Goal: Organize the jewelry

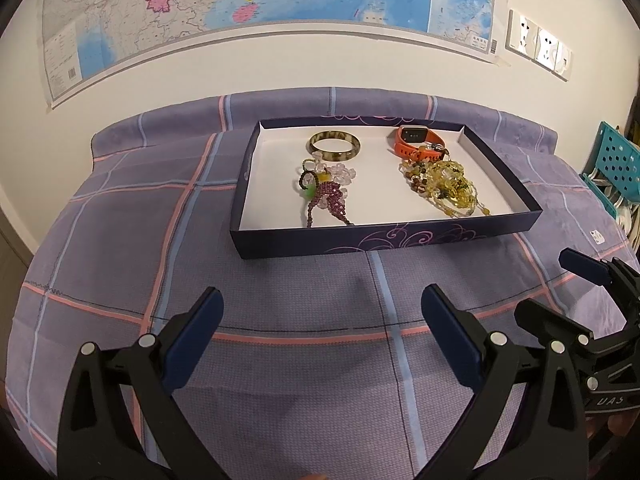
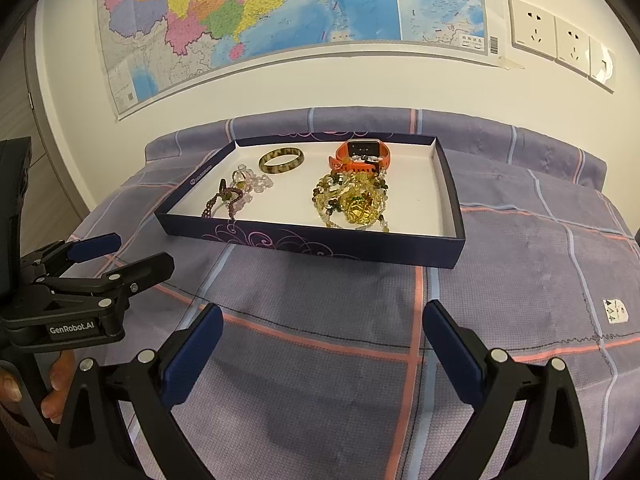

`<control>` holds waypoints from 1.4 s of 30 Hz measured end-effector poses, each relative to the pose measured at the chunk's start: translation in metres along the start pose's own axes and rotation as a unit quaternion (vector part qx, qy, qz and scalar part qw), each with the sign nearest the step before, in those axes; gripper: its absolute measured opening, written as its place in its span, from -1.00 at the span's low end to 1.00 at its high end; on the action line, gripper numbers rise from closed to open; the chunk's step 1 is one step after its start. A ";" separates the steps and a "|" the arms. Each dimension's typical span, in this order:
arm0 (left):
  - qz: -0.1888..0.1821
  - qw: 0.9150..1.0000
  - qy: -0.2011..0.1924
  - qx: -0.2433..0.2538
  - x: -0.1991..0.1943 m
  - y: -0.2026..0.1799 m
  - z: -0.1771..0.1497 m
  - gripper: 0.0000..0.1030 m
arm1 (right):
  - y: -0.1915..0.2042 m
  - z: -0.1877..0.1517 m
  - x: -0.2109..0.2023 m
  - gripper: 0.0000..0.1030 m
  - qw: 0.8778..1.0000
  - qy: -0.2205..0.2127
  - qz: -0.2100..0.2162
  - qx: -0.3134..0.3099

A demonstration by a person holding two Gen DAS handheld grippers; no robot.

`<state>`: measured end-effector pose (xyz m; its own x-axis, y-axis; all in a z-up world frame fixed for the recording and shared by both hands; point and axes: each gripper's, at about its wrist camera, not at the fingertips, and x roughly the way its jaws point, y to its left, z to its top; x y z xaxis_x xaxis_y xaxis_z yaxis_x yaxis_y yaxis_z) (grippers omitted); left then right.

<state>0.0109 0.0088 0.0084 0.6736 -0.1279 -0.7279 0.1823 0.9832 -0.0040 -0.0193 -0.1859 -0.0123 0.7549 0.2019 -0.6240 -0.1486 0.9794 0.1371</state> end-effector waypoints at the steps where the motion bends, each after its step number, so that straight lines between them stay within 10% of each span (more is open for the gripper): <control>1: 0.000 1.000 0.000 0.000 0.000 0.000 0.000 0.89 | 0.000 0.000 0.000 0.87 1.000 -0.001 -0.002 0.000; 42: -0.002 1.000 0.009 0.000 0.005 -0.004 -0.005 0.89 | -0.002 -0.002 0.001 0.87 1.000 0.004 0.000 0.007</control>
<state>0.0094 0.0047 0.0012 0.6597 -0.1289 -0.7404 0.1842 0.9829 -0.0070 -0.0192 -0.1877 -0.0150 0.7499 0.2025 -0.6298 -0.1403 0.9790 0.1477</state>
